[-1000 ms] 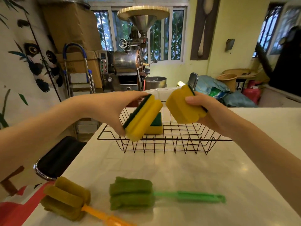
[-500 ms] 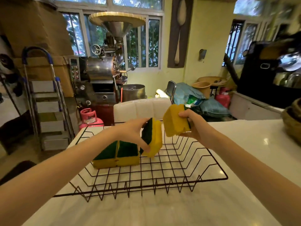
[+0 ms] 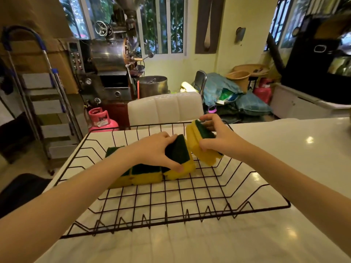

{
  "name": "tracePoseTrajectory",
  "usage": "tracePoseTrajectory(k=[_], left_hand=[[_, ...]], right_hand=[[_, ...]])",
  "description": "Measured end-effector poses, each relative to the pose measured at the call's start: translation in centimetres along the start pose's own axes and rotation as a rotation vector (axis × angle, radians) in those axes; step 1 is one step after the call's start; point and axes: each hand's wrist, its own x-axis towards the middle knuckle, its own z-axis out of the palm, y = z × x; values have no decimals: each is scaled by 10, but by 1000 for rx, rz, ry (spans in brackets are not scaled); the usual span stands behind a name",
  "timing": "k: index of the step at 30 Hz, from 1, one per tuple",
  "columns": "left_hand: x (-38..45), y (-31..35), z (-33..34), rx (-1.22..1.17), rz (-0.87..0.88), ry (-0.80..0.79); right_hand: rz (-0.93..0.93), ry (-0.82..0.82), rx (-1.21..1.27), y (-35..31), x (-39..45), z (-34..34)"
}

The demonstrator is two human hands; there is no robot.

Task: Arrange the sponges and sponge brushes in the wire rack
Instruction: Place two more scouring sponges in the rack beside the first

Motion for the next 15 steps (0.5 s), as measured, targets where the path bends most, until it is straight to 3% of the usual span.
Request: tracePoseTrajectory(k=[7,15], left_hand=[[-2,9,0,164,24,-37],[-4,5,9,121,70,67]], right_hand=[[-77,-78,-372,1,-4,9],[-90,-191,-623,0,-7,14]])
